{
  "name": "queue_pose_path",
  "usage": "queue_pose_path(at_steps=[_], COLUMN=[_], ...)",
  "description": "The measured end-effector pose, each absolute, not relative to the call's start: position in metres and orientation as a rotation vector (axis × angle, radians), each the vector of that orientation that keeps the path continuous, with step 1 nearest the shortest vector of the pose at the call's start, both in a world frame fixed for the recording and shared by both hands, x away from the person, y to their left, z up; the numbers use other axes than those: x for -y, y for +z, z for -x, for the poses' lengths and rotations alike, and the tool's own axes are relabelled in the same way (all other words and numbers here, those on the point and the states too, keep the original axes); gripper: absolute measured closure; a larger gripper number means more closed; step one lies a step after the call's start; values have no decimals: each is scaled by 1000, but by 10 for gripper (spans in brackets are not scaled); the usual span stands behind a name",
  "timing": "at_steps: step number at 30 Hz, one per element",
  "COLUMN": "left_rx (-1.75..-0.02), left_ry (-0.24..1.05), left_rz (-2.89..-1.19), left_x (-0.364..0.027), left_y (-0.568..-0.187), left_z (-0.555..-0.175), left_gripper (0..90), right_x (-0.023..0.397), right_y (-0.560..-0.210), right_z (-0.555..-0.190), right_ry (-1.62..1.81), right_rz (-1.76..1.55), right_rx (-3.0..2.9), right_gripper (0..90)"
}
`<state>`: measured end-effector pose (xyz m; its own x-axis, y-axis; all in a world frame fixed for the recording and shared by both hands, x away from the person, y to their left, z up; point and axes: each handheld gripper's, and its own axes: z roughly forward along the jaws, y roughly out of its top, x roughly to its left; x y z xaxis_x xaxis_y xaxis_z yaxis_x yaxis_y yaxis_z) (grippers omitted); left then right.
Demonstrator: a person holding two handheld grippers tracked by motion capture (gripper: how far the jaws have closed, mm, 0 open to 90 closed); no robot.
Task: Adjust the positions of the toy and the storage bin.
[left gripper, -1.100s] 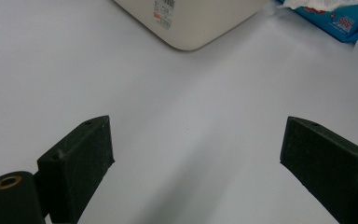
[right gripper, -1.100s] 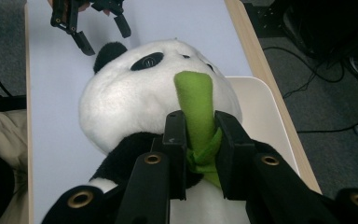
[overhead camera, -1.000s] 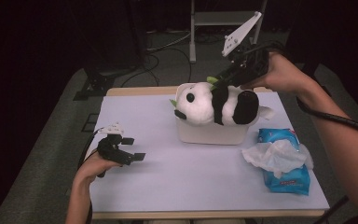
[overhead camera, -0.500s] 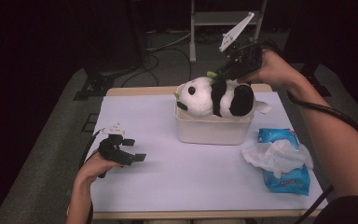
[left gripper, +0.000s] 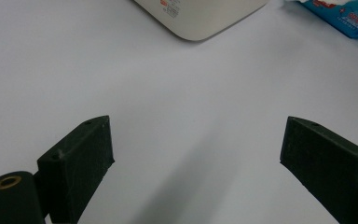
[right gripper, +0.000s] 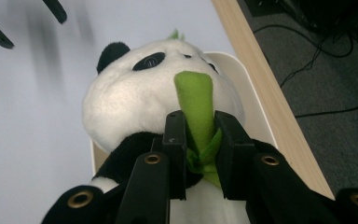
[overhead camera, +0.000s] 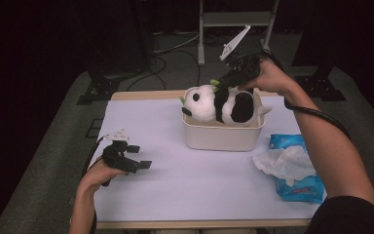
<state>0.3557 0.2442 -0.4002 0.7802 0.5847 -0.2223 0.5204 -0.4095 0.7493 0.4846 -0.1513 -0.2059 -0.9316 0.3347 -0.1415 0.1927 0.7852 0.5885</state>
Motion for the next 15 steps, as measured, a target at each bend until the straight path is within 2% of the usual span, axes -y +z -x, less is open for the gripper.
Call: queue_pose_path(at_steps=[15], left_rx=[-813], left_ry=[93], left_rz=[-2096], left_x=[-241], left_y=[-400], left_z=[-355], left_gripper=[84], right_x=[162], right_y=[-244], right_z=[-496], right_ry=[862], right_rz=[-489], right_rx=[-2760], right_gripper=[748])
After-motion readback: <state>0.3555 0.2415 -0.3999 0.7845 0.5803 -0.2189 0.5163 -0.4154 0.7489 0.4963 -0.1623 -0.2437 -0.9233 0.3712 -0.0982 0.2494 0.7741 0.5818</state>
